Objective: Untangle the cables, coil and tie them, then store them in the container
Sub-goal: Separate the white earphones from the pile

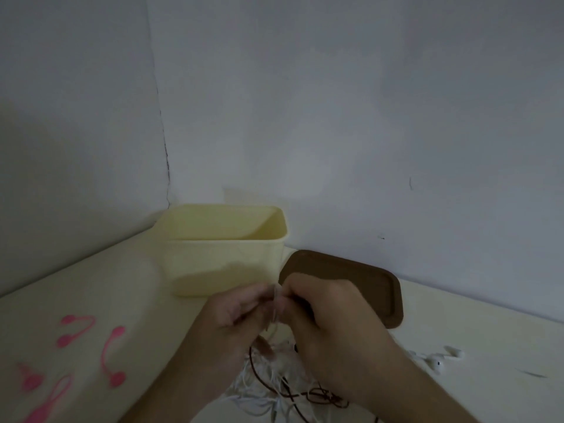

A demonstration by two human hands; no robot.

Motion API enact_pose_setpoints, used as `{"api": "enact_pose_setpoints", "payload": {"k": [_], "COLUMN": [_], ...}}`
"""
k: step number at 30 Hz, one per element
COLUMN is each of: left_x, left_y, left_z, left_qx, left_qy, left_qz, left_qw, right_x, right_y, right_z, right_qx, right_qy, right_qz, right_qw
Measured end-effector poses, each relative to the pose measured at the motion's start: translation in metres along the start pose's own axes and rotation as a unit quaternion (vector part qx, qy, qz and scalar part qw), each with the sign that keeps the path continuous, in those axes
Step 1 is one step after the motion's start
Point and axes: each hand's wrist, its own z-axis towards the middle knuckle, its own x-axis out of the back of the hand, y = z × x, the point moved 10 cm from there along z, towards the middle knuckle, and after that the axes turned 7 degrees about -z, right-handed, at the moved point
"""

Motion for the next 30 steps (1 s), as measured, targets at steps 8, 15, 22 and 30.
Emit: {"api": "enact_pose_setpoints", "payload": {"k": [8,15,22,30], "left_x": [-0.012,0.009,-0.009,-0.027], "left_y": [-0.003,-0.002,-0.011,-0.003], "left_z": [-0.004,0.005,-0.001,-0.009], "left_qx": [0.05,0.005,0.014,0.035], "left_qy": [-0.111,0.008,-0.03,-0.134], "left_qz": [-0.212,-0.117,0.044,0.013], "left_qw": [0.97,0.993,0.998,0.99], "right_x": [-0.001,-0.031,-0.008,0.005], "right_y": [0.032,0.012,0.014,0.029], "right_z": [0.002,-0.003,0.0,0.002], "right_qx": [-0.059,-0.03,-0.026,-0.058], "right_qy": [0.037,-0.094,-0.037,0.006], "right_qz": [0.043,-0.026,0.009,0.101], "right_qw": [0.997,0.995,0.999,0.993]}}
